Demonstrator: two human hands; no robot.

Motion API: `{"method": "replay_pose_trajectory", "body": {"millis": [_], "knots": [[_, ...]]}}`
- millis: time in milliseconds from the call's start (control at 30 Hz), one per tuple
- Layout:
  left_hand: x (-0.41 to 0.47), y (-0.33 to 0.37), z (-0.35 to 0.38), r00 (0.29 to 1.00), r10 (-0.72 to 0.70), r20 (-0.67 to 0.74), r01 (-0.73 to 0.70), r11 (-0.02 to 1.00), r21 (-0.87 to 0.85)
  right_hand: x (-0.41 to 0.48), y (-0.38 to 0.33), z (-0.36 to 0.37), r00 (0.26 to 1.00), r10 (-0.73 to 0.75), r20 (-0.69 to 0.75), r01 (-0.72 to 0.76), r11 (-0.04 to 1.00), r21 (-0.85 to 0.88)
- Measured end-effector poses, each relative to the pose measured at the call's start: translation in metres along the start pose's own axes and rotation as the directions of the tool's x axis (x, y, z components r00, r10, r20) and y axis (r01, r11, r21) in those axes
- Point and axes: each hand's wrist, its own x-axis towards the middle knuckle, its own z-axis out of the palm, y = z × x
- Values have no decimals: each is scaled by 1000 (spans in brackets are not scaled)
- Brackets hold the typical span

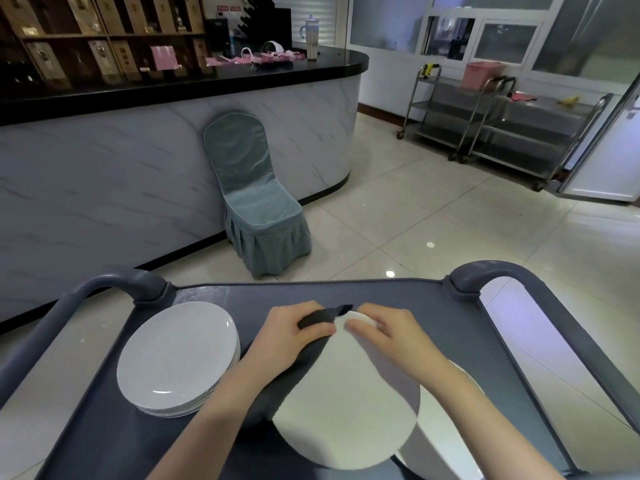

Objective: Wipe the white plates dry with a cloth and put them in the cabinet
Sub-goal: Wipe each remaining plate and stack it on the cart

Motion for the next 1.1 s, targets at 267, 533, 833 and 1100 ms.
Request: {"method": "replay_pose_trajectory", "body": {"millis": [267, 533, 833, 1100], "knots": [[-21, -21, 10, 897, -321, -304, 251, 936, -247, -13, 2, 5, 891, 294, -345, -105, 874, 475], [2, -6, -9, 999, -7, 35, 6, 1000, 25, -6, -2, 13, 991, 88, -103, -66, 977, 203], [-20, -15, 15, 759, -512, -403, 284, 817, -502, -12, -6, 31, 755, 472, -456, -7, 701, 714], [-22, -21, 6, 775, -438, -456, 275, 883, -380, -6, 9, 10, 899, 316, -305, -133, 858, 497]]}}
